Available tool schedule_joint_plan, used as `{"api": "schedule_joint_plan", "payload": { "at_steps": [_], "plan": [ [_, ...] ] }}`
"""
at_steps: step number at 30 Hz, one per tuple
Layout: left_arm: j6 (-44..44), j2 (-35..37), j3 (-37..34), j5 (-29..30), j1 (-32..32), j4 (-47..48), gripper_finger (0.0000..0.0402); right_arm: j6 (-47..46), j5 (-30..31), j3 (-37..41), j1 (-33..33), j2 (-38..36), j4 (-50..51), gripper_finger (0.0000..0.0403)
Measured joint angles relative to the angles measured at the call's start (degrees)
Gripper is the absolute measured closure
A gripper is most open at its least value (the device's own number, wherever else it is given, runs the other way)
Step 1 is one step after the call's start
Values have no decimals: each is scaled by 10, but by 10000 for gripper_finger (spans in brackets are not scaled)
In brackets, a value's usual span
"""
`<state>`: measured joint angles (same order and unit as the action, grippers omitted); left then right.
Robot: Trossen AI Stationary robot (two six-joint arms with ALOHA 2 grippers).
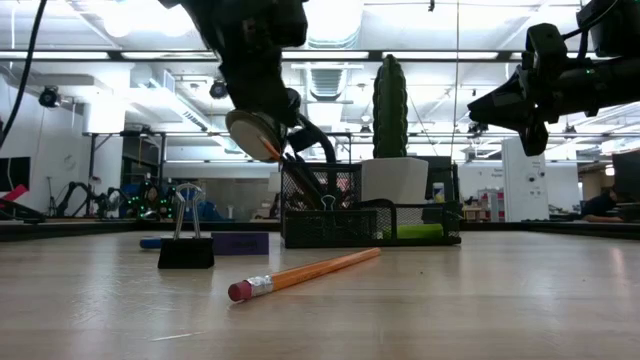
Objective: Pick and place office supplies into organizer
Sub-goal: Put the black binder clip into the desk organizer
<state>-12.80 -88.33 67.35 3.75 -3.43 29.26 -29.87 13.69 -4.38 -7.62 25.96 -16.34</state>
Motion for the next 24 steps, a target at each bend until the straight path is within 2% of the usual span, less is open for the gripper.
{"api": "schedule_joint_plan", "payload": {
  "at_steps": [8, 24],
  "plan": [
    [-37, -15, -2, 42, 4, -26, 401, 0, 15, 0, 0, 0, 0, 344],
    [-49, -64, -10, 43, 4, -35, 402, 0, 30, 0, 0, 0, 3, 344]
  ]
}}
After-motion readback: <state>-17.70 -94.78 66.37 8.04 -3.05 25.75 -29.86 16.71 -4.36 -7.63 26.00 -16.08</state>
